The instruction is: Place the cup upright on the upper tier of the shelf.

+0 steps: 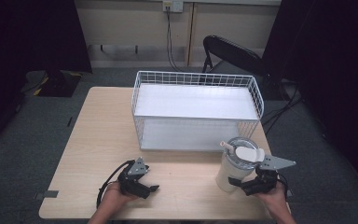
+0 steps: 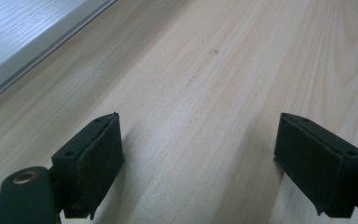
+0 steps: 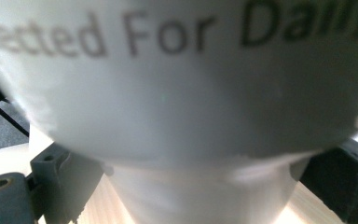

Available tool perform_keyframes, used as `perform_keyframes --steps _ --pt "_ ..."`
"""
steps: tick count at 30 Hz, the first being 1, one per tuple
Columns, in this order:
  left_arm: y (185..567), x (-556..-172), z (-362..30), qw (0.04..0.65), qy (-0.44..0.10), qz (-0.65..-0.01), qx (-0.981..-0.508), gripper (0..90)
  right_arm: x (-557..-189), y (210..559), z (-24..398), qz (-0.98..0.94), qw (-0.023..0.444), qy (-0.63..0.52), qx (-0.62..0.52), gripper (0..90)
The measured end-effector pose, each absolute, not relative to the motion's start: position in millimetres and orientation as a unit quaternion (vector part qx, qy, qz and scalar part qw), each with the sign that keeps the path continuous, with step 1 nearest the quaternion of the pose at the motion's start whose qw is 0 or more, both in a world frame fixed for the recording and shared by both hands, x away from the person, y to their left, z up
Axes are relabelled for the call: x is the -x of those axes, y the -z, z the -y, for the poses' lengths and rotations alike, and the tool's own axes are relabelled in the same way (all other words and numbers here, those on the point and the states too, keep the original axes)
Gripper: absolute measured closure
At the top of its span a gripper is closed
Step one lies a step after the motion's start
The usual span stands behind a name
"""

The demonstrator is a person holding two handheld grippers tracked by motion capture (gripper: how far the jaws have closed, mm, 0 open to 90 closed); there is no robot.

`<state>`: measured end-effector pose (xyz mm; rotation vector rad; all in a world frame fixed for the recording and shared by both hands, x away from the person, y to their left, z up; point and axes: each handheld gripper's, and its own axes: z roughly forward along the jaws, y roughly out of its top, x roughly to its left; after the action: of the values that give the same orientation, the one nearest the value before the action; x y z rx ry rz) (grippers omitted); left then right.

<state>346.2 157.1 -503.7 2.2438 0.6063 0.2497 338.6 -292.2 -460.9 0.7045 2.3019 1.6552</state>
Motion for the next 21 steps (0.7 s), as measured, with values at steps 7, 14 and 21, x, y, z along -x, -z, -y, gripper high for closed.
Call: perform_keyframes --steps 7,14,21 --pt "504 -346 -157 0.391 -0.098 -0.239 -0.883 14.7 -339 463 289 -0.779 0.113 -0.569 -0.238 6.7" --pt "504 -346 -157 0.391 -0.098 -0.239 -0.883 14.8 -339 464 282 -0.776 0.132 -0.571 -0.233 6.7" --pt "504 -346 -157 0.391 -0.098 -0.239 -0.883 14.7 -336 464 277 -0.765 0.151 -0.573 -0.253 8.5"
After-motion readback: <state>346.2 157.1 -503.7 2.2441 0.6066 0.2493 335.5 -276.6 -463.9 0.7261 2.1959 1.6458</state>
